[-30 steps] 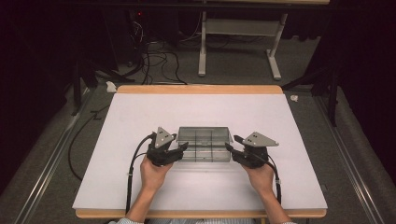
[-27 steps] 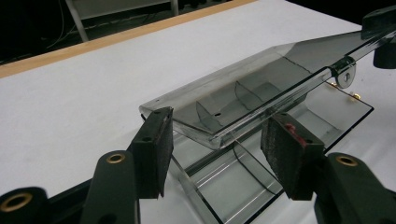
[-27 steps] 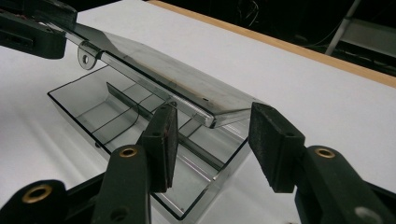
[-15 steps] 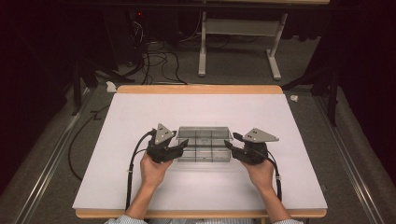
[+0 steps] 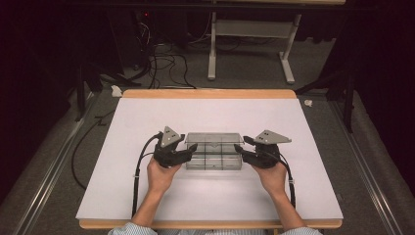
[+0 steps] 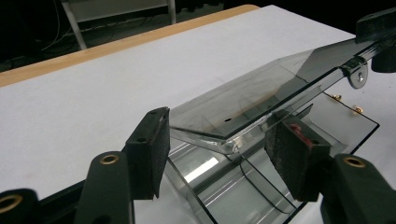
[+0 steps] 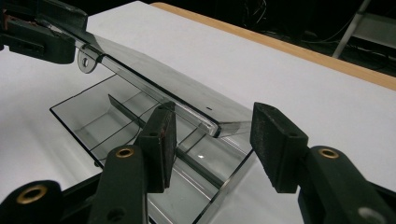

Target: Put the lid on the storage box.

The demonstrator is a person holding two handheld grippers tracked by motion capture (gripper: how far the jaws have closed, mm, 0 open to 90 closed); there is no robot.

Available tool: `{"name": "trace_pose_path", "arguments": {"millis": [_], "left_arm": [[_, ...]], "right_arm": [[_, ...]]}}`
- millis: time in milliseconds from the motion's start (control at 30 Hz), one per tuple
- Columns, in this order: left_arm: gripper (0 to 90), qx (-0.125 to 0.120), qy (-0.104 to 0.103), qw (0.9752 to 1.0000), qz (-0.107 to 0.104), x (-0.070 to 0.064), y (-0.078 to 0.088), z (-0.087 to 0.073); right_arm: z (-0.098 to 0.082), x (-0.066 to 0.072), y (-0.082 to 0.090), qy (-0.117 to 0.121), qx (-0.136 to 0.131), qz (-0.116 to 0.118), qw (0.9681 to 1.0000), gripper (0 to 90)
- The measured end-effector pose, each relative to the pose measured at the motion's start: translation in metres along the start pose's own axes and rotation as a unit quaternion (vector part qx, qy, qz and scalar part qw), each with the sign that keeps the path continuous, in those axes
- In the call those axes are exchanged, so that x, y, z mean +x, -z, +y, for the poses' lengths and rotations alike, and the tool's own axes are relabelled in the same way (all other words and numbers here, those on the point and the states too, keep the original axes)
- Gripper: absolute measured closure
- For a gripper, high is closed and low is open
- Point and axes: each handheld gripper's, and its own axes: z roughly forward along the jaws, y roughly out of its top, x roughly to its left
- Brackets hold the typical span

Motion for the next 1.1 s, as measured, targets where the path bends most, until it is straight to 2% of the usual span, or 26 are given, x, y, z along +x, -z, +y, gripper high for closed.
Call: {"name": "trace_pose_path", "arguments": {"millis": [167,300,733,900,1100], "left_arm": [[40.6,-0.003,-0.01,0.9999,0.001,0.0,0.0,0.005],[40.6,0.0,-0.013,0.9999,0.003,0.0,-0.002,0.007],[41.6,-0.006,-0.003,1.0,-0.007,0.004,-0.004,0.01],[41.7,-0.002,-0.01,0.9999,-0.008,0.003,-0.007,0.015],[42.3,0.001,-0.008,0.9999,-0.012,0.004,-0.01,0.018]], "right_arm": [[0.003,-0.001,0.0,0.002,-0.004,0.0,1.0,52.1],[0.003,-0.003,-0.001,-0.007,-0.006,0.004,1.0,52.3],[0.01,-0.007,-0.005,-0.008,-0.001,0.008,0.9999,53.0],[0.011,-0.01,-0.007,-0.012,-0.003,0.012,0.9999,53.1],[0.013,-0.011,-0.009,-0.015,-0.006,0.014,0.9998,53.2]]}}
